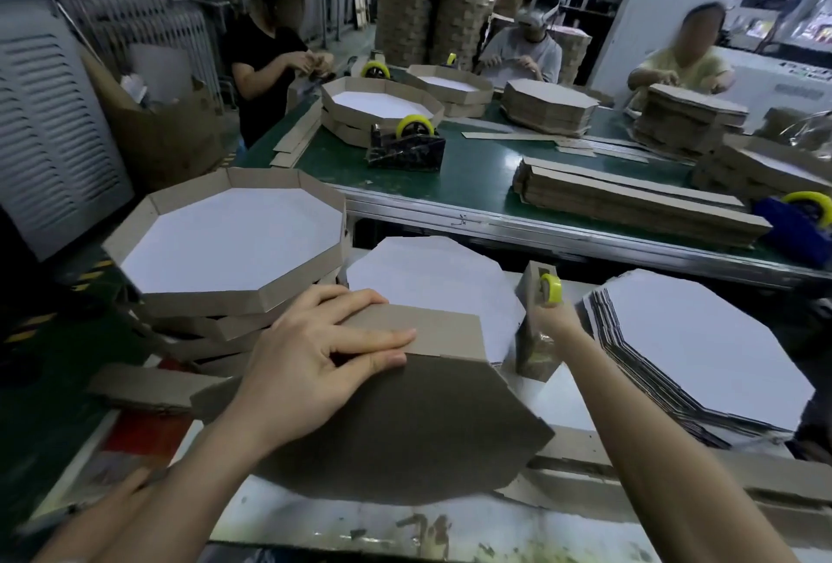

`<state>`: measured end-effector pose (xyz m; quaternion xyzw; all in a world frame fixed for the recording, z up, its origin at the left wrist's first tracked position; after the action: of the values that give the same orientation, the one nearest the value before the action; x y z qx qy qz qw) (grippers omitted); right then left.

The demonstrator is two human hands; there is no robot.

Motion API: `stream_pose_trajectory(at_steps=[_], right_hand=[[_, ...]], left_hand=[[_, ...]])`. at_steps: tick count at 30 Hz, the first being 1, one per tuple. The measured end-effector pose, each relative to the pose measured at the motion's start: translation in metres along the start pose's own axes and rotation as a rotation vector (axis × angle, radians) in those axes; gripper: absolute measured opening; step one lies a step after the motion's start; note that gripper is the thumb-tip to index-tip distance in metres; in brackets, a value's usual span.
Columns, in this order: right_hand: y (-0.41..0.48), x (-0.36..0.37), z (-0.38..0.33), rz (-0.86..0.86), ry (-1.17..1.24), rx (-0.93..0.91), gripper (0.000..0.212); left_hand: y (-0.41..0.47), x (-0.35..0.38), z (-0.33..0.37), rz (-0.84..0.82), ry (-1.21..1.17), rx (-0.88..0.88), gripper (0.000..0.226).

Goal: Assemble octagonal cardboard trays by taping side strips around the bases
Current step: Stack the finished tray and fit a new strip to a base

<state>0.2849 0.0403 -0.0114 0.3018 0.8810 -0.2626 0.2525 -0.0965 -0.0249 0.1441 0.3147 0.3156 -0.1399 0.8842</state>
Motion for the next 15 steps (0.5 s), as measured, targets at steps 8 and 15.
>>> stream_pose_trajectory(at_steps=[8,15], right_hand=[[0.061,0.003,0.046,0.013,-0.158,0.147,0.019],[0.087,0.008,0.058,0.018,-0.189,0.248,0.037]], left_hand=[[0.016,0.01,0.007,-0.019,0.007,-0.008,0.024],[0.029,0.018,0.008,-0.051,0.028,-0.026,0.023]])
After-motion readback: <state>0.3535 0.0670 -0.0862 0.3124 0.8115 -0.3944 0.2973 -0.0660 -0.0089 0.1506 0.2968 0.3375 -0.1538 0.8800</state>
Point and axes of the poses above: each hand's wrist, its own y-axis towards the middle knuckle, its own x-axis out of the palm, z = x × y, the point moved 8 cm from there along y, towards the middle knuckle, and after that the axes turned 2 degrees about -y, right-handed, at the moved point
